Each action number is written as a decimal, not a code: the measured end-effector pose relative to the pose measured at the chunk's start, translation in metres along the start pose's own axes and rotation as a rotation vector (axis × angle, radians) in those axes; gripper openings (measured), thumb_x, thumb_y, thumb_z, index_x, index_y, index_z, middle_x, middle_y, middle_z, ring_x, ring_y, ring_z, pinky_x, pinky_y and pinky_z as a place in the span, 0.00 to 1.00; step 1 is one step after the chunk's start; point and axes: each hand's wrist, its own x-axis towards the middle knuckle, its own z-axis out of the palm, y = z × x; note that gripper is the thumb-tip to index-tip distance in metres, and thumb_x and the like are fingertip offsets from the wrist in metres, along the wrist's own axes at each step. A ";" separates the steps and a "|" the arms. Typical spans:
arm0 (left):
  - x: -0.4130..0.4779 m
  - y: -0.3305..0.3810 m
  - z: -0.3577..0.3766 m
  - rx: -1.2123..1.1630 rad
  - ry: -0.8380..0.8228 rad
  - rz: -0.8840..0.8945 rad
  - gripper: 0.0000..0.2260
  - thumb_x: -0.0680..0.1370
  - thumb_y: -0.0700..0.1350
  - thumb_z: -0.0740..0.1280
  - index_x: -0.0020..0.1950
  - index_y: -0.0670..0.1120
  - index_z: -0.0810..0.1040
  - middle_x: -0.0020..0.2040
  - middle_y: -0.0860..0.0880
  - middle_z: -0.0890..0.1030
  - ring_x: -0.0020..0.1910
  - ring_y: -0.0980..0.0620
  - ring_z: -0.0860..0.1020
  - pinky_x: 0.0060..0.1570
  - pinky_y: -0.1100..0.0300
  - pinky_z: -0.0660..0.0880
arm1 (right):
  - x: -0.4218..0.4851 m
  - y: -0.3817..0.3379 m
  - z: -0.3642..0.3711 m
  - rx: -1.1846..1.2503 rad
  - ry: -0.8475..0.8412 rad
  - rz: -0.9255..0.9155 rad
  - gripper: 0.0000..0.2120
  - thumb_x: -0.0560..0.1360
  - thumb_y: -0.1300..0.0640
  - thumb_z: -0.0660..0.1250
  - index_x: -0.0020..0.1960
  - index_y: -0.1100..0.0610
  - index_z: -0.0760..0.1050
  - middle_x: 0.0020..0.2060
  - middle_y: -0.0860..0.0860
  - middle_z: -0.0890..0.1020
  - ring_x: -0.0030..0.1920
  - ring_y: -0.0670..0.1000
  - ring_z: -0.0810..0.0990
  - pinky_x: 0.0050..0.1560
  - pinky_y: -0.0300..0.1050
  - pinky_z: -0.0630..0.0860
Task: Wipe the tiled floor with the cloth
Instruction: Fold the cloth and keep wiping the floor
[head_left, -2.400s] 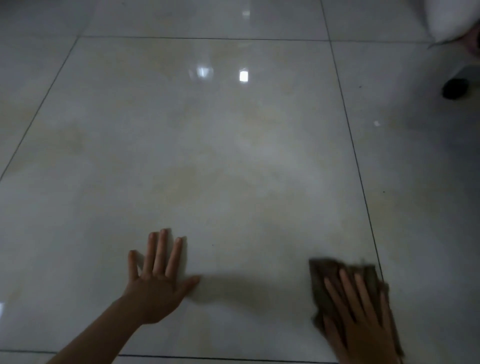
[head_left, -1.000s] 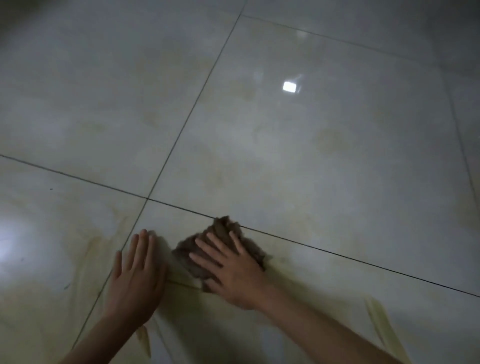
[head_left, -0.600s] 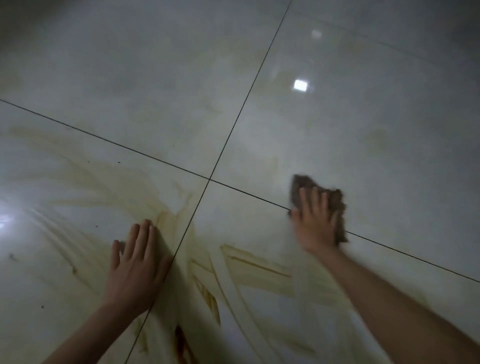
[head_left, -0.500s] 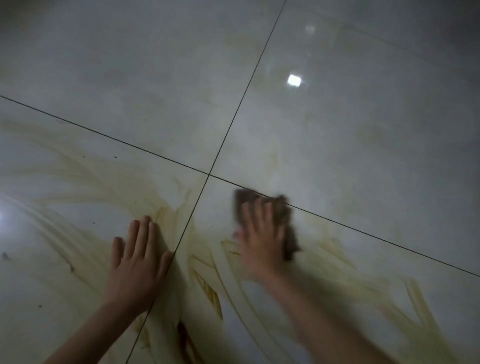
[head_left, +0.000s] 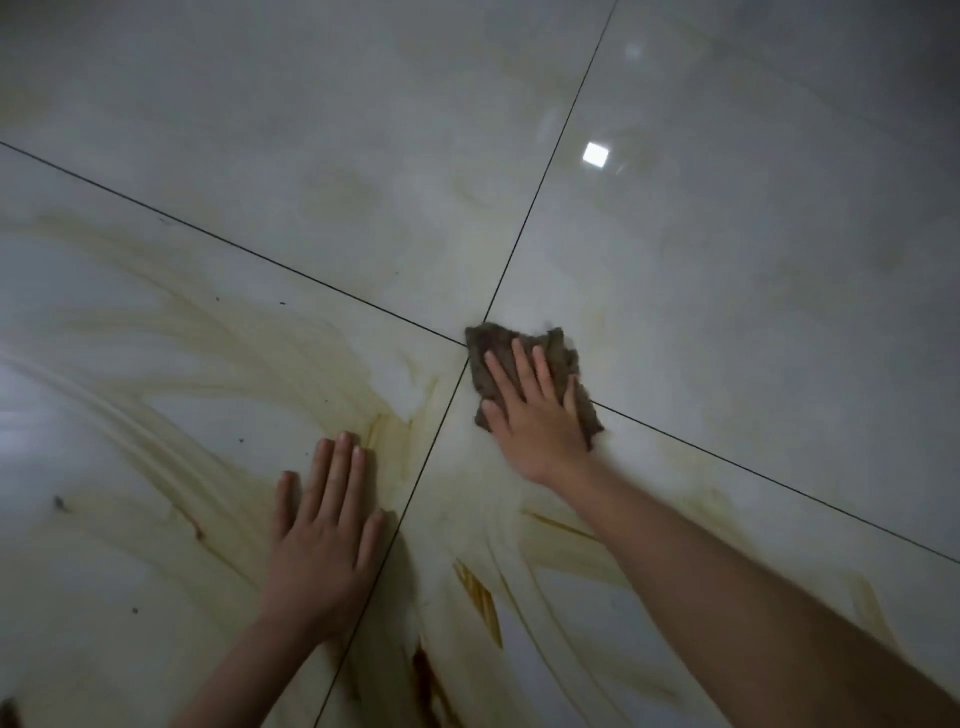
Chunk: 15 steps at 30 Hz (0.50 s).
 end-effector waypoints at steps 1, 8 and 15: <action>0.000 0.000 -0.001 -0.001 -0.012 -0.004 0.30 0.80 0.57 0.40 0.78 0.43 0.49 0.79 0.46 0.47 0.78 0.51 0.41 0.75 0.46 0.45 | -0.012 -0.012 0.009 -0.062 0.039 -0.057 0.27 0.83 0.43 0.44 0.79 0.45 0.40 0.77 0.48 0.35 0.77 0.54 0.34 0.75 0.64 0.42; 0.003 0.003 -0.012 -0.032 -0.078 0.027 0.33 0.81 0.59 0.35 0.77 0.39 0.55 0.78 0.42 0.52 0.77 0.49 0.46 0.73 0.46 0.47 | -0.094 0.005 0.044 -0.336 0.023 -0.844 0.26 0.78 0.43 0.53 0.76 0.44 0.60 0.77 0.46 0.60 0.77 0.49 0.56 0.73 0.58 0.61; 0.006 -0.001 -0.006 0.063 -0.210 -0.038 0.36 0.69 0.65 0.21 0.73 0.46 0.26 0.73 0.50 0.24 0.72 0.53 0.24 0.70 0.54 0.25 | -0.005 0.057 0.002 -0.080 0.091 -0.147 0.27 0.83 0.46 0.46 0.79 0.48 0.39 0.78 0.49 0.40 0.77 0.50 0.35 0.76 0.57 0.45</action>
